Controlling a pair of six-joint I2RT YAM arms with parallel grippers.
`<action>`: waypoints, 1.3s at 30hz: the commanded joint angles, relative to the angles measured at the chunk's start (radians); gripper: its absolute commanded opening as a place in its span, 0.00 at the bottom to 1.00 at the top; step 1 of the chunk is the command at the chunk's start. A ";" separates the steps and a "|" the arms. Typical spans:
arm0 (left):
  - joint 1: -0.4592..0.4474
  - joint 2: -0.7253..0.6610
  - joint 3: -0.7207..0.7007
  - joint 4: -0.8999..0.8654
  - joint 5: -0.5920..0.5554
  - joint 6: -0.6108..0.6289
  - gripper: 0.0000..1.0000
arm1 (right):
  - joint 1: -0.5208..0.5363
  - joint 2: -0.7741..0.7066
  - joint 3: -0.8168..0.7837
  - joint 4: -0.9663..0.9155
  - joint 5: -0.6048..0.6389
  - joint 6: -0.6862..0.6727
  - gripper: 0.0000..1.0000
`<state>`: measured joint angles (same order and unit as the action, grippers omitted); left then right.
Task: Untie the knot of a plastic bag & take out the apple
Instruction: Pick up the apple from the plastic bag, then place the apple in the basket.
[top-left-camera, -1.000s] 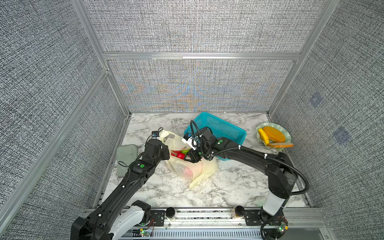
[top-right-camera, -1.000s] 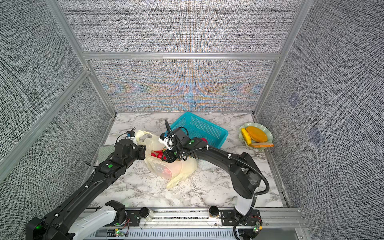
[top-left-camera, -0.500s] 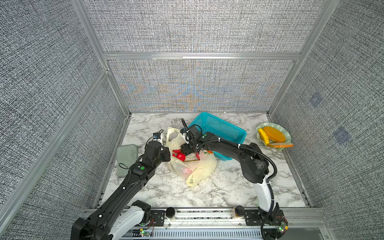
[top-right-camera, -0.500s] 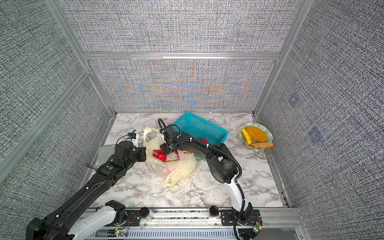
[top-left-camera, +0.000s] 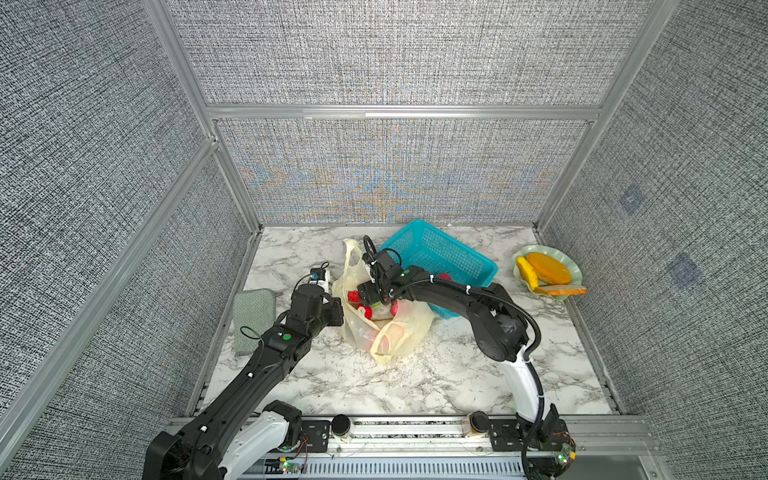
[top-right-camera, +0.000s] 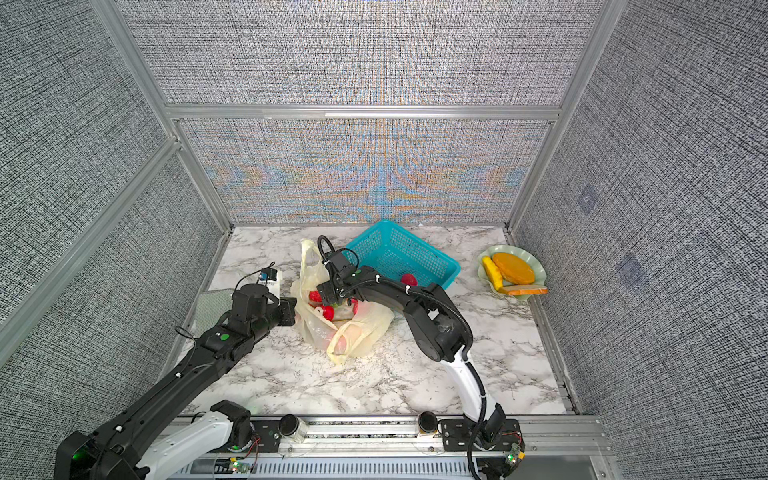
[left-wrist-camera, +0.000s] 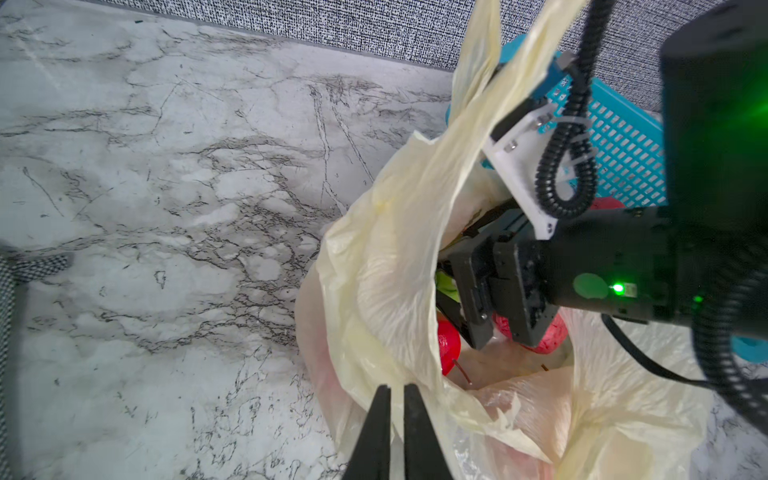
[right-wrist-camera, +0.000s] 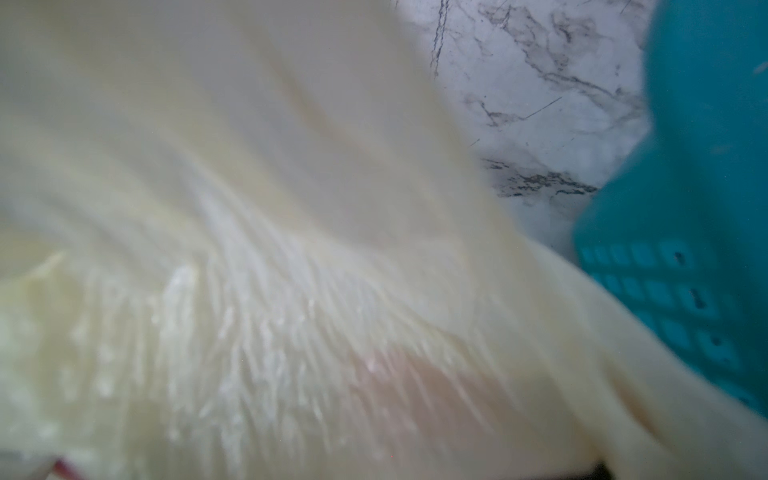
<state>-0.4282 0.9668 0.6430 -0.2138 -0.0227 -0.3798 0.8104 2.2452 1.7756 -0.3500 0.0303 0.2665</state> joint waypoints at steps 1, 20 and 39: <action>0.002 -0.008 0.006 0.012 0.000 0.009 0.12 | 0.001 0.016 0.021 -0.015 -0.009 0.021 0.88; 0.002 -0.019 0.018 -0.004 -0.033 0.001 0.31 | 0.003 -0.400 -0.296 0.070 -0.204 -0.070 0.41; 0.001 -0.019 0.045 0.015 -0.074 -0.016 0.48 | -0.323 -0.707 -0.540 -0.048 0.215 -0.137 0.42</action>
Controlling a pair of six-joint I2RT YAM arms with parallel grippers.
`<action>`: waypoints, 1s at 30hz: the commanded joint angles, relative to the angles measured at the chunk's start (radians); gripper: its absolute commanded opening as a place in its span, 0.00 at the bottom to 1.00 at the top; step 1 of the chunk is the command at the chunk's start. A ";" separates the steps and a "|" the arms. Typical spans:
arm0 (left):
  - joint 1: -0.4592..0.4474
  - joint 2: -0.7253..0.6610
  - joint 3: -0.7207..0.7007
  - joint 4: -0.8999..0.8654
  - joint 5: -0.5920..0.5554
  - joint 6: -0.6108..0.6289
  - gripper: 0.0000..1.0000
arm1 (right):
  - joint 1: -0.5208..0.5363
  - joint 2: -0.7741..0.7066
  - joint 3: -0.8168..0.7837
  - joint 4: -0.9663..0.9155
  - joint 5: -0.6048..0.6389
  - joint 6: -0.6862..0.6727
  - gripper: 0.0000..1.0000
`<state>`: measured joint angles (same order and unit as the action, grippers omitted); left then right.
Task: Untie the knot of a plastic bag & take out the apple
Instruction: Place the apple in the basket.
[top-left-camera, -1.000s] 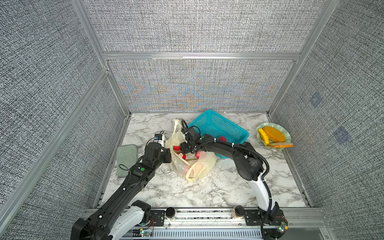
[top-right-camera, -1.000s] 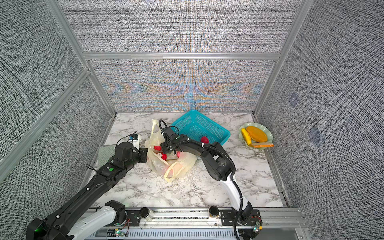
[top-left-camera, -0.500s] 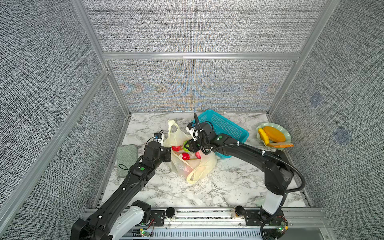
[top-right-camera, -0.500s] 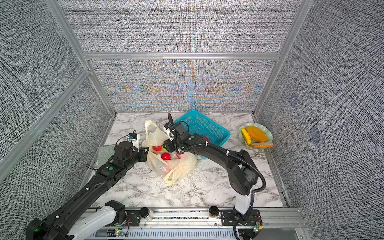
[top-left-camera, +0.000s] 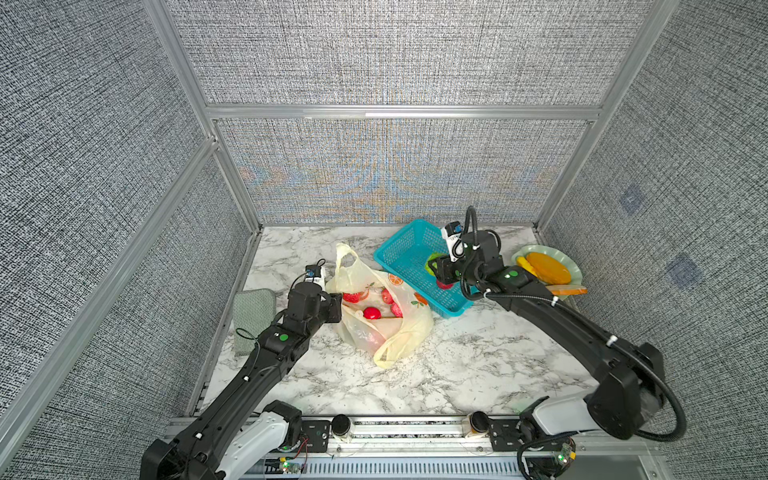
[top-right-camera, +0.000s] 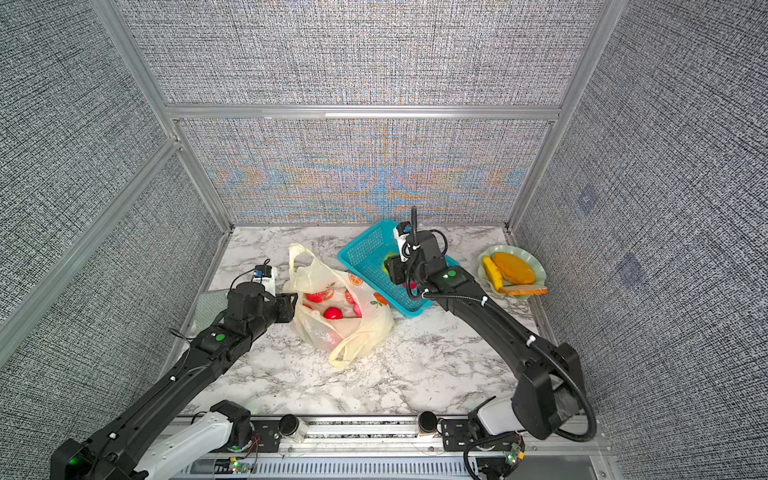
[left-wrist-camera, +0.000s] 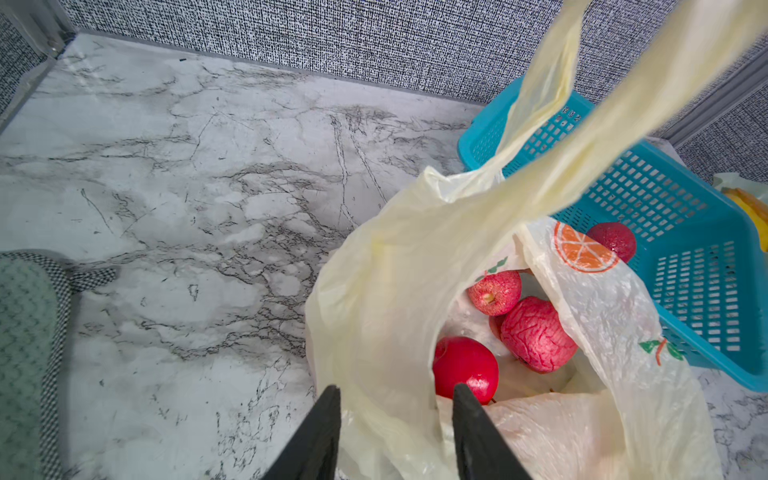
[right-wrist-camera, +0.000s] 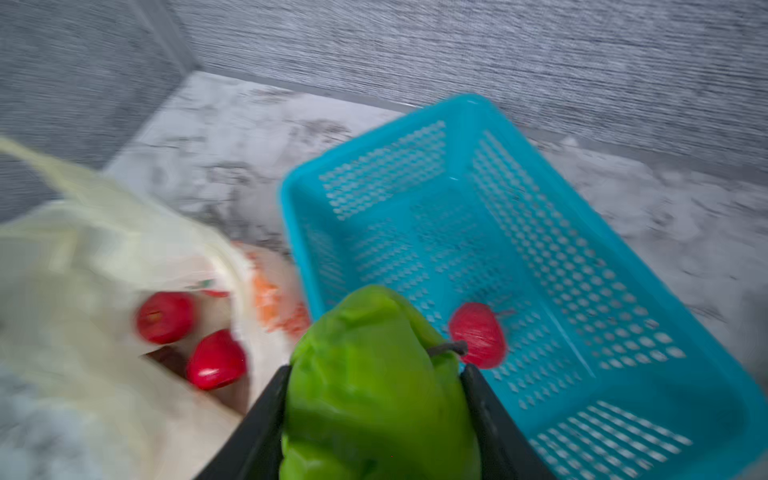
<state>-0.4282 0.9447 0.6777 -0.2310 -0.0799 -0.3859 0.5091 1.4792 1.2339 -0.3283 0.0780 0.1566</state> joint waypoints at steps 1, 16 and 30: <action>0.001 0.001 0.008 0.037 -0.023 -0.013 0.48 | -0.034 0.084 0.009 -0.088 0.166 -0.024 0.42; 0.001 -0.026 -0.009 0.062 -0.033 -0.035 0.54 | -0.084 0.287 0.090 -0.186 0.072 -0.045 0.66; 0.001 -0.058 -0.030 0.037 -0.051 -0.044 0.51 | 0.120 0.045 0.079 -0.052 -0.422 -0.092 0.79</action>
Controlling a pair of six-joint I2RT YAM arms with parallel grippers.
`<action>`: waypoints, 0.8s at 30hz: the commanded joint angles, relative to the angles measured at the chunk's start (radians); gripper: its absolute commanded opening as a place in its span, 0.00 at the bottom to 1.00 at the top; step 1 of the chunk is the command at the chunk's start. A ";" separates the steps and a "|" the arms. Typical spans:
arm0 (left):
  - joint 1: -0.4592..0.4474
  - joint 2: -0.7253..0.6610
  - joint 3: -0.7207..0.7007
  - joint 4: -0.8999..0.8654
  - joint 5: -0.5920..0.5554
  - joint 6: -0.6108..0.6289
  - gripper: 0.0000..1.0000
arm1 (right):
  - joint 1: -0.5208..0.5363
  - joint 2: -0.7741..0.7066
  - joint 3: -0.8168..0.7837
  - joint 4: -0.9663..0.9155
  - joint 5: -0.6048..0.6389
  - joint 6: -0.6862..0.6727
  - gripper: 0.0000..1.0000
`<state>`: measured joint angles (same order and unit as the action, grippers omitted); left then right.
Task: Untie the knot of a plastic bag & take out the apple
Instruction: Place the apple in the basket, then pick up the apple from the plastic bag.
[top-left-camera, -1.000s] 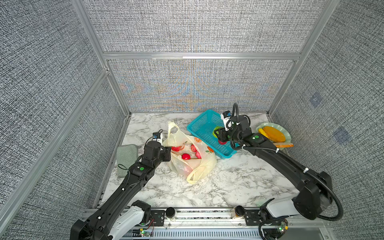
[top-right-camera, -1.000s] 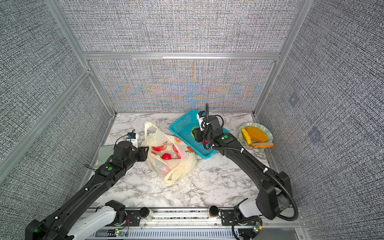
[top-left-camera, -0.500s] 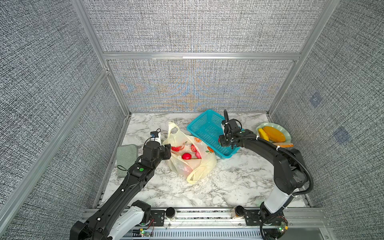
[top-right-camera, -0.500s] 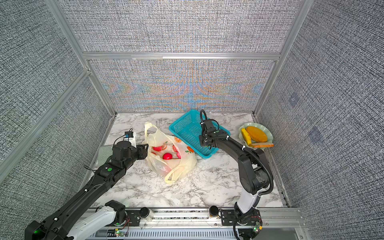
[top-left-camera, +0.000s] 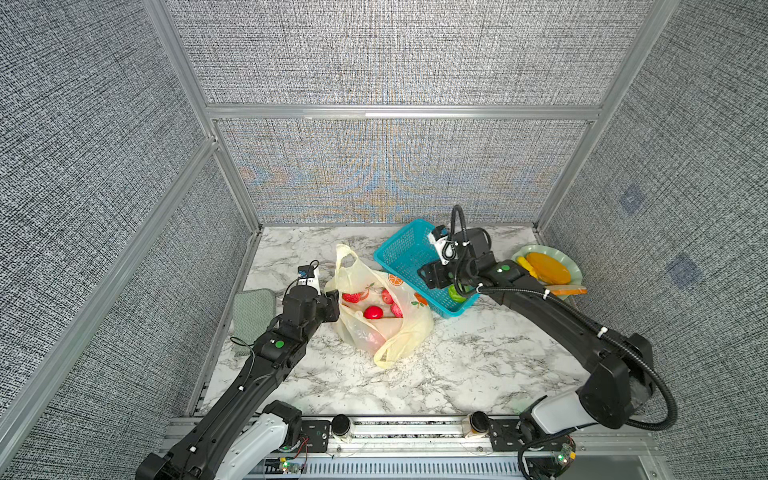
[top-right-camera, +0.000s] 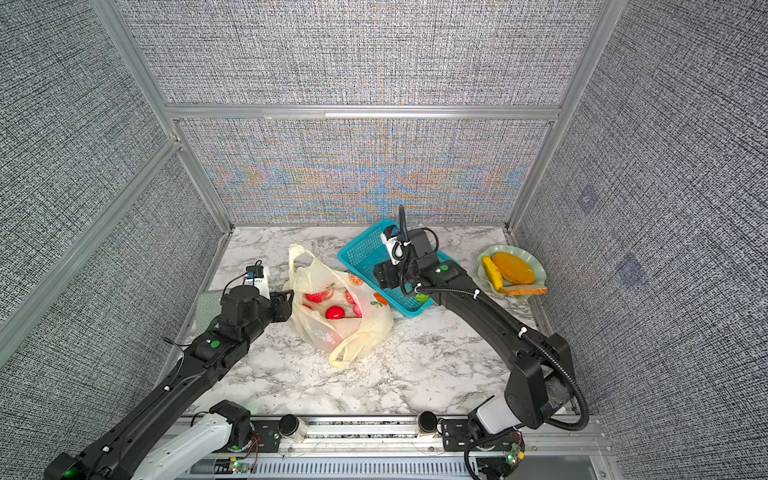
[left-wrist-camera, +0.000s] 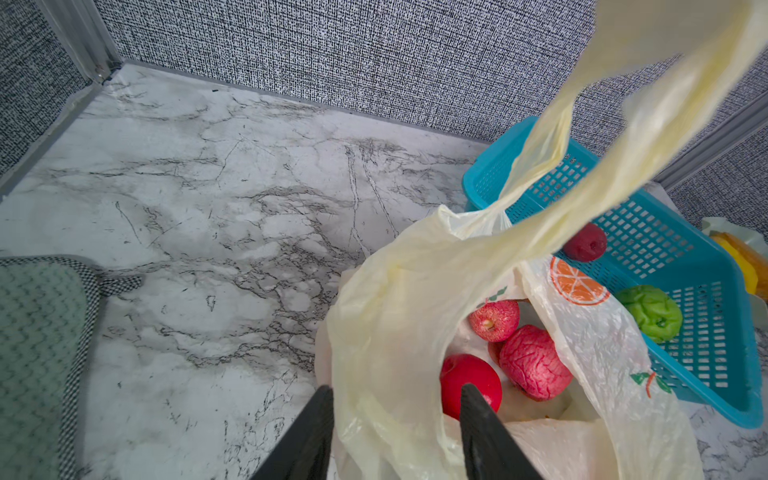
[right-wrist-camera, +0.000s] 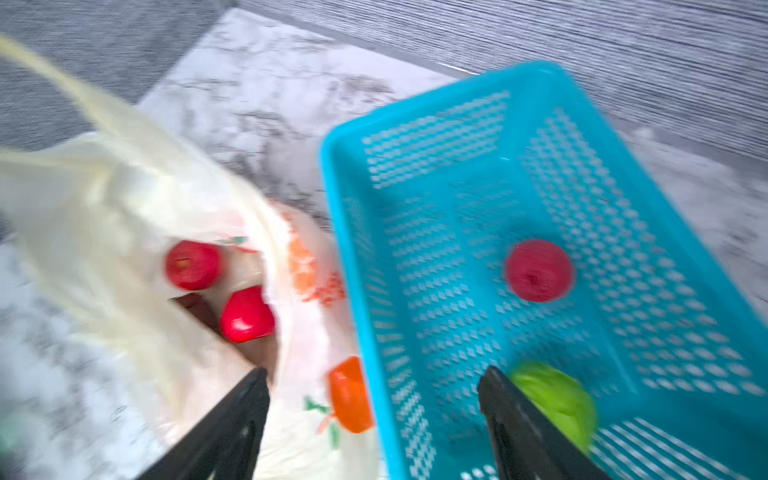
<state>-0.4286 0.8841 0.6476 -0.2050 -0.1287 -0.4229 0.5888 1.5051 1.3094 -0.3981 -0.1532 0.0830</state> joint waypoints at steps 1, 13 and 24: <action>0.002 0.001 0.003 0.012 -0.002 -0.006 0.51 | 0.073 0.044 0.012 0.015 -0.206 -0.027 0.77; 0.002 0.006 0.016 -0.001 0.000 -0.001 0.51 | 0.232 0.411 0.206 -0.041 -0.043 0.001 0.74; 0.002 0.007 0.006 0.007 -0.003 0.003 0.51 | 0.247 0.621 0.347 -0.107 0.078 0.020 0.78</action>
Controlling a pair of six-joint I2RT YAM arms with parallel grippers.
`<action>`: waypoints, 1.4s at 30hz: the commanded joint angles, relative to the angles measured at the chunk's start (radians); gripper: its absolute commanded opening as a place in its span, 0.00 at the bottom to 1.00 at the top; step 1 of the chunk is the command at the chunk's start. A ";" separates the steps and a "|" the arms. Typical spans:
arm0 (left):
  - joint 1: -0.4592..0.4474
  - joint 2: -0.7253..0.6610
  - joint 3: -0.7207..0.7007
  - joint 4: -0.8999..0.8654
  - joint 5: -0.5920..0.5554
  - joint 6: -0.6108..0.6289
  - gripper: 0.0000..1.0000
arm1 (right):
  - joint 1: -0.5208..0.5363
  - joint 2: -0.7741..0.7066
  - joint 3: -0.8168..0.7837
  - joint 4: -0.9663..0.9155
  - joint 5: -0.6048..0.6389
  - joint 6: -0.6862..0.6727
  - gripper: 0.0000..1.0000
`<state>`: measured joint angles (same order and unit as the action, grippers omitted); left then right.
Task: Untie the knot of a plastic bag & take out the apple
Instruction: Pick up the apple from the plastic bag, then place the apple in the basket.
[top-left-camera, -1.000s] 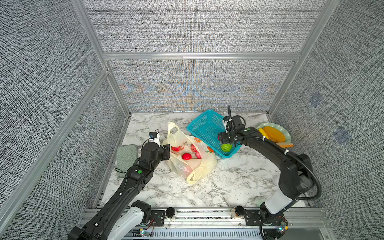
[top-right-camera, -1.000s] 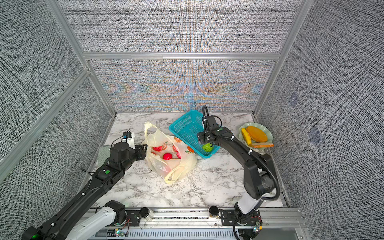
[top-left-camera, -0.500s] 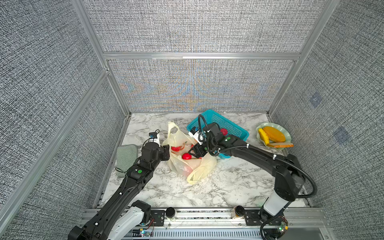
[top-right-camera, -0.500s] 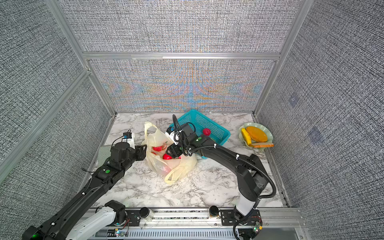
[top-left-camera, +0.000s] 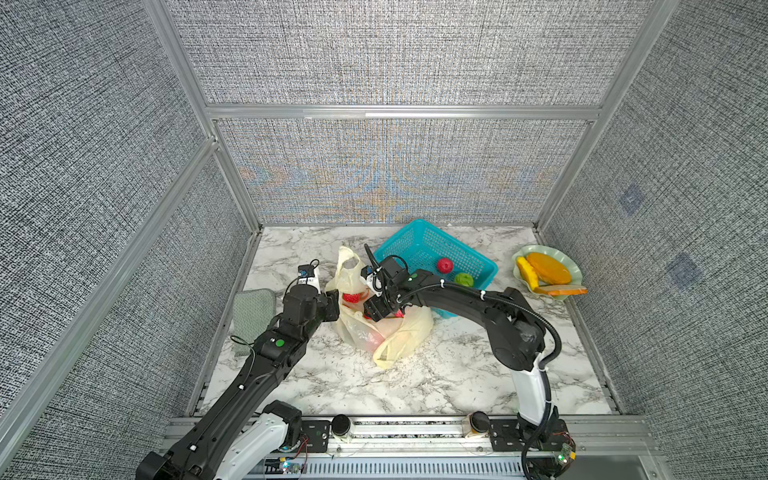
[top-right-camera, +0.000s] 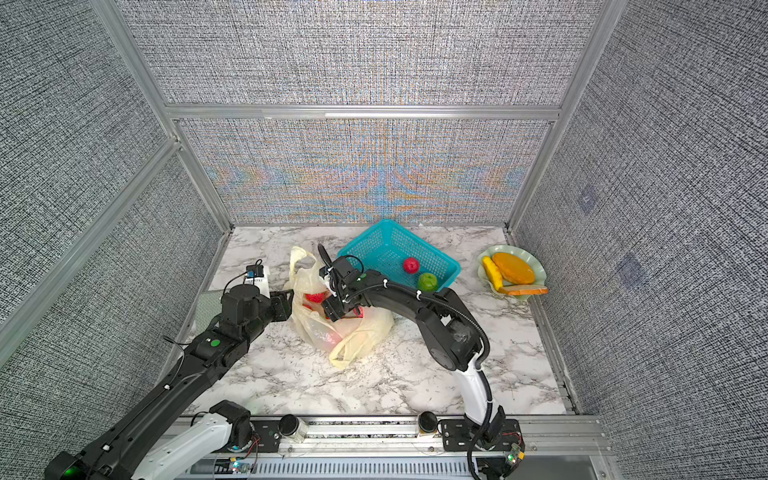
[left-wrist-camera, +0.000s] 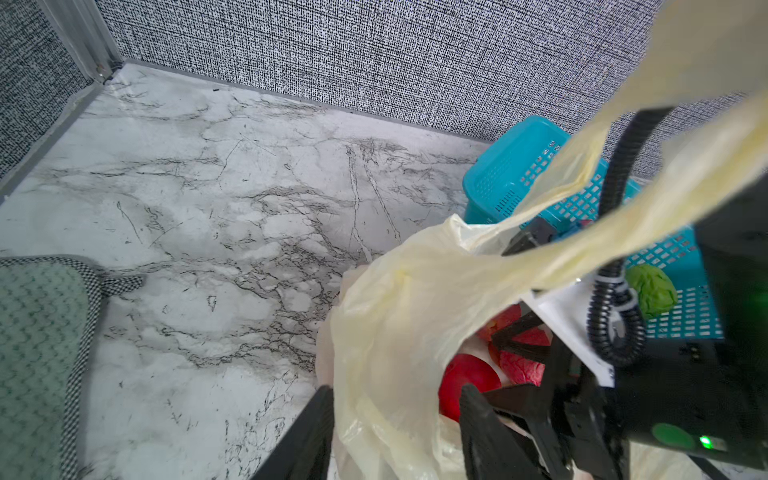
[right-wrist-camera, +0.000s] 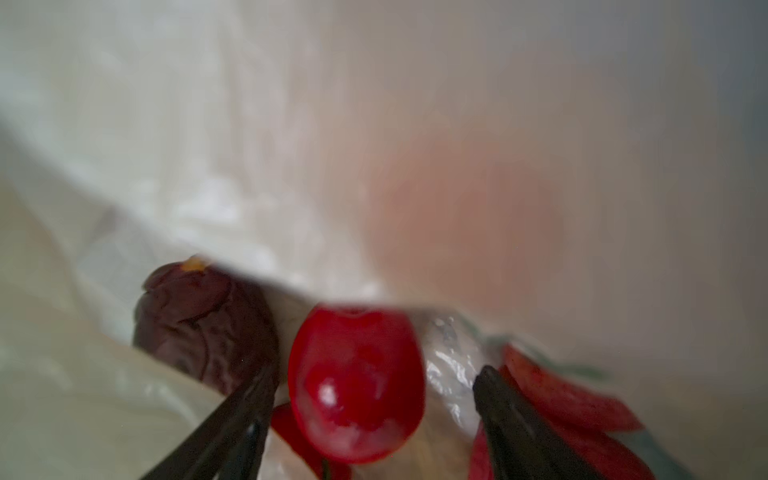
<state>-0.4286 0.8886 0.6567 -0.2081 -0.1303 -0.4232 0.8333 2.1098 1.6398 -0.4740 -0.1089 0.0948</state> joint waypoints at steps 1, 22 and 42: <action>0.002 0.003 -0.003 0.011 -0.003 0.006 0.51 | 0.004 0.027 0.025 -0.036 0.028 0.010 0.78; 0.003 -0.017 -0.008 -0.008 -0.024 0.008 0.52 | -0.026 -0.372 -0.128 0.013 0.012 0.014 0.44; 0.001 0.070 0.029 -0.048 0.012 -0.001 0.59 | -0.378 -0.311 -0.281 -0.060 0.256 0.013 0.59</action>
<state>-0.4286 0.9554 0.6865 -0.2584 -0.1291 -0.4202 0.4599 1.7809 1.3491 -0.4980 0.1307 0.1066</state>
